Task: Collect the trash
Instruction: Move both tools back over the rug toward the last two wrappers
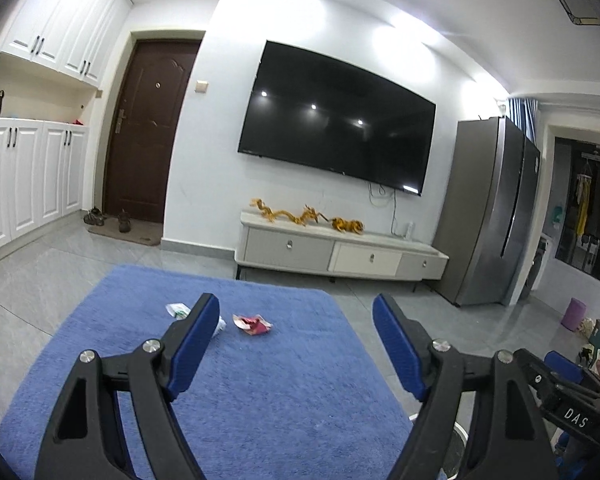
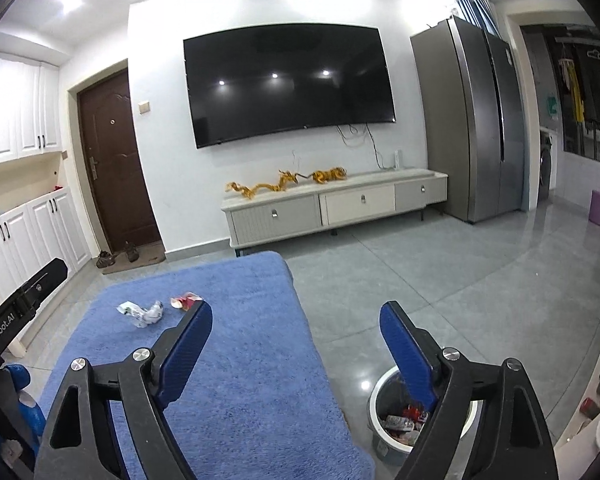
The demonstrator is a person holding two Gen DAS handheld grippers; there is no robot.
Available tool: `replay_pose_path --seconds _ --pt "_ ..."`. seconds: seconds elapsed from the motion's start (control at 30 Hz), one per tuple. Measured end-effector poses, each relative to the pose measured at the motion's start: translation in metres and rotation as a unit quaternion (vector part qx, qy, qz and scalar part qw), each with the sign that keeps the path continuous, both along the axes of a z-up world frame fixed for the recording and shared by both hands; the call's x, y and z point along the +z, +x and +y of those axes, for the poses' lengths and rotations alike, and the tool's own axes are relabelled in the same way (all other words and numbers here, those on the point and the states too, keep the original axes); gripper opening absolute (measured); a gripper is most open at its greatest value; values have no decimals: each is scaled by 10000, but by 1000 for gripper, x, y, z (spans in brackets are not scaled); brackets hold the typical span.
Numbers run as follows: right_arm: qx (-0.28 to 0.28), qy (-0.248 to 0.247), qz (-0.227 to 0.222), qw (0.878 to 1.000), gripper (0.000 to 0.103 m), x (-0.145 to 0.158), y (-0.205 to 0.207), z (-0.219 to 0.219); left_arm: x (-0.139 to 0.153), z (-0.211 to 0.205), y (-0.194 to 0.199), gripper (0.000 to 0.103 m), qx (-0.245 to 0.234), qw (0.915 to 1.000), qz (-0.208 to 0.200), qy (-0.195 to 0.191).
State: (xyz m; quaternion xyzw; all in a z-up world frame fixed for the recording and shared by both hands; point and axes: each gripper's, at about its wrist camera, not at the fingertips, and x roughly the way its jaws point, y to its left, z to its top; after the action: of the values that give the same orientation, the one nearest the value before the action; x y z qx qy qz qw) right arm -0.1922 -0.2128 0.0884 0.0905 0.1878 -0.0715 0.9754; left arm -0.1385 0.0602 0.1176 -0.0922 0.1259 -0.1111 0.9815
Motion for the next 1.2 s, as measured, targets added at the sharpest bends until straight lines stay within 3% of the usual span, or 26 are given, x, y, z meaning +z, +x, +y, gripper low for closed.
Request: replay_pose_path --seconds 0.4,0.6,1.2 --pt "142 -224 -402 9988 87 25 -24 24 20 40 -47 79 262 9989 -375 -142" --pt "169 -337 -492 9981 89 29 -26 36 20 58 -52 89 482 9978 -390 -225" --pt "290 -268 -307 9987 90 9 5 41 -9 72 4 92 593 9978 265 -112"
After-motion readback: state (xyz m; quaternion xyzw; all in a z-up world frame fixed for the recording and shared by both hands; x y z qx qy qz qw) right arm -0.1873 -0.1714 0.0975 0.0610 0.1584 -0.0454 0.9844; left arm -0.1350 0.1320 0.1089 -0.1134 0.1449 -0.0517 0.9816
